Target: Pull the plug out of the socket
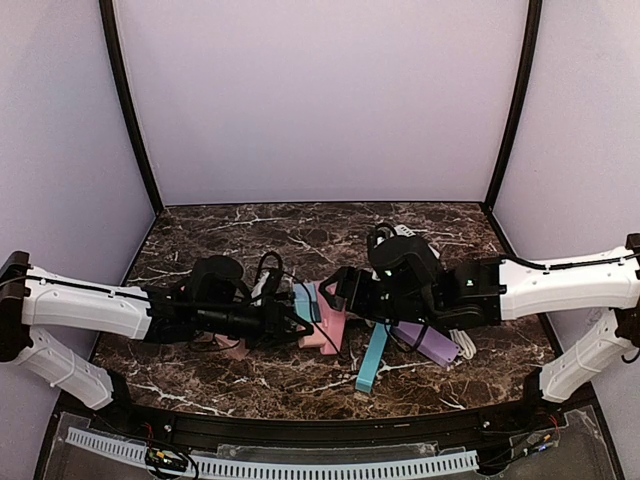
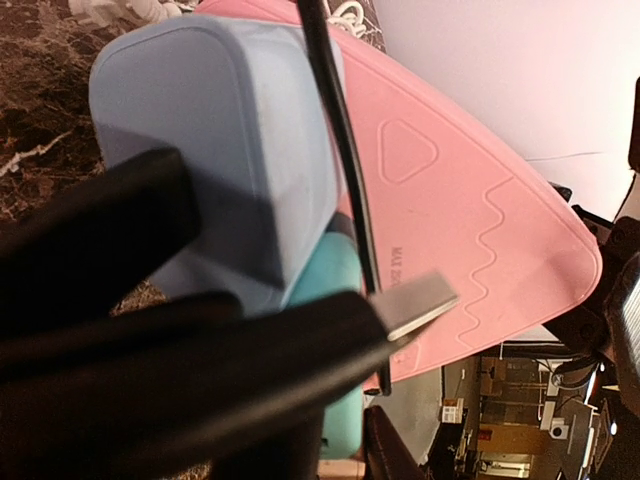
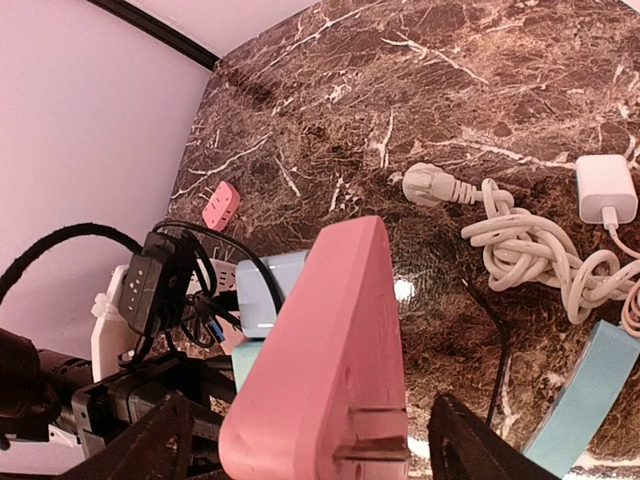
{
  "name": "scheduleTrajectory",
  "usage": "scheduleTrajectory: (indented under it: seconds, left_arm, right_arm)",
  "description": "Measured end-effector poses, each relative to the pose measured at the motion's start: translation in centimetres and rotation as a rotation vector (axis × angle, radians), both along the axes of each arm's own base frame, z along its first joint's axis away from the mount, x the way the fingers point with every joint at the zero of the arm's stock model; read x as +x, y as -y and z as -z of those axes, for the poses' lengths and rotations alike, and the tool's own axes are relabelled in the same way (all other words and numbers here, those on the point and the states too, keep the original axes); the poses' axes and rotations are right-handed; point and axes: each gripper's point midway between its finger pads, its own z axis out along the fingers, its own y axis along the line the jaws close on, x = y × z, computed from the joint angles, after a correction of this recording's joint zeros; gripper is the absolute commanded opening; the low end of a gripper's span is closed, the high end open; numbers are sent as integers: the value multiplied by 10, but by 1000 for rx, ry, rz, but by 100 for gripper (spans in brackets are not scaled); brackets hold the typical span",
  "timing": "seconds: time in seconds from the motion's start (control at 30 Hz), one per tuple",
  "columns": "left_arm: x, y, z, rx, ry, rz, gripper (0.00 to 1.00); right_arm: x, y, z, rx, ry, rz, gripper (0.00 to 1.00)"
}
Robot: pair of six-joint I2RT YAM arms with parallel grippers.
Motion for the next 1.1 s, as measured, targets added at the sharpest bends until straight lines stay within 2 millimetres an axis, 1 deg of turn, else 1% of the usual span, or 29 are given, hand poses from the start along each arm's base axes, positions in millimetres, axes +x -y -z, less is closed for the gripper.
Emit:
scheduleTrajectory:
  seconds: [0.1, 0.2, 0.4, 0.47, 0.57, 0.77, 0.87, 1.0, 1.1]
  left_arm:
    - [3, -5, 0, 7, 3, -29, 1]
    - [6, -10, 0, 14, 5, -69, 1]
    - [16, -15, -3, 17, 17, -133, 1]
    - [18, -16, -5, 14, 24, -145, 1]
    - [20, -17, -6, 13, 29, -156, 1]
    - [21, -18, -7, 11, 30, -157, 1]
    - [20, -18, -10, 3, 35, -157, 1]
    - [20, -18, -11, 2, 36, -157, 1]
    - [20, -18, -11, 2, 35, -156, 1]
  right_arm:
    - [-2, 1, 4, -5, -11, -2, 89]
    - [-3, 1, 7, -15, -13, -13, 92]
    - [-12, -3, 8, -39, 7, -55, 90]
    - [-16, -6, 10, -45, 6, -66, 84]
    - [-17, -7, 19, -69, 2, -72, 78]
    - [-12, -9, 36, -127, -1, -72, 71]
    - [-7, -11, 35, -143, 12, -72, 68]
    - [0, -21, 28, -152, 40, -79, 63]
    - [3, -29, 29, -168, 56, -90, 56]
